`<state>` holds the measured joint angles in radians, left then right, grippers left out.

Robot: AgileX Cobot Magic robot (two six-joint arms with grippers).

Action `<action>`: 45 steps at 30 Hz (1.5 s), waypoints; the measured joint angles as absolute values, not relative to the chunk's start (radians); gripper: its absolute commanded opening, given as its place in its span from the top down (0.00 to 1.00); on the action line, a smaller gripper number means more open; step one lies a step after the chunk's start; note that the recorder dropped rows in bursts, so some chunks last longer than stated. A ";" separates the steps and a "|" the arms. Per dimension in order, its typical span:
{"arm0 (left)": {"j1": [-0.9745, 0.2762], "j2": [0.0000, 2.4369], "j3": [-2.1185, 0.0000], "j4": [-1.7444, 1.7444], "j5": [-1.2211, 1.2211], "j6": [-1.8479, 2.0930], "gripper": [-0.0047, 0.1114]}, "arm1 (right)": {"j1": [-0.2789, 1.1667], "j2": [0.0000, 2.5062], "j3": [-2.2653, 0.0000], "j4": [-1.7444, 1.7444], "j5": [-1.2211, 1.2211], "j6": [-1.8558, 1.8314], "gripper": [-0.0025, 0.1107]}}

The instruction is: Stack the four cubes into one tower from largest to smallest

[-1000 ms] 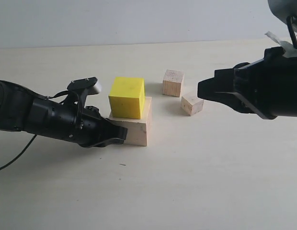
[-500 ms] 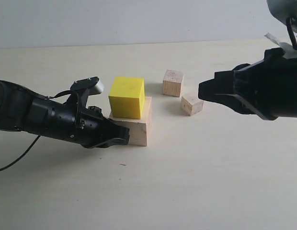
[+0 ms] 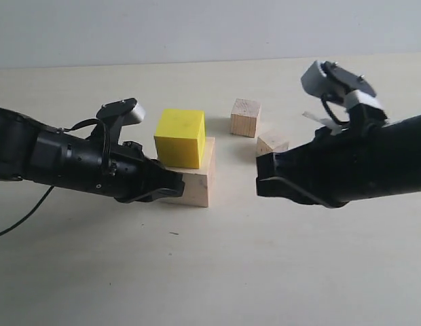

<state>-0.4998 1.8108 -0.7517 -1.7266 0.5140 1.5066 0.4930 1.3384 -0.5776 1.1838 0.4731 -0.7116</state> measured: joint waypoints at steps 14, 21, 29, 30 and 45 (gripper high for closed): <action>-0.292 1.732 -0.586 -1.698 0.577 1.543 0.96 | 0.493 1.711 -0.611 1.723 0.648 -1.272 0.98; -0.233 1.731 -0.584 -1.688 0.637 1.548 0.96 | 0.493 1.798 -0.716 1.737 0.681 -1.273 0.98; -0.231 1.731 -0.580 -1.683 0.664 1.551 0.96 | 0.493 1.866 -0.771 1.737 0.668 -1.254 0.98; -0.231 1.731 -0.580 -1.683 0.664 1.551 0.96 | 0.493 1.873 -0.774 1.737 0.663 -1.253 0.98; -0.231 1.731 -0.580 -1.683 0.684 1.551 0.96 | 0.493 1.890 -0.793 1.739 0.594 -1.253 0.98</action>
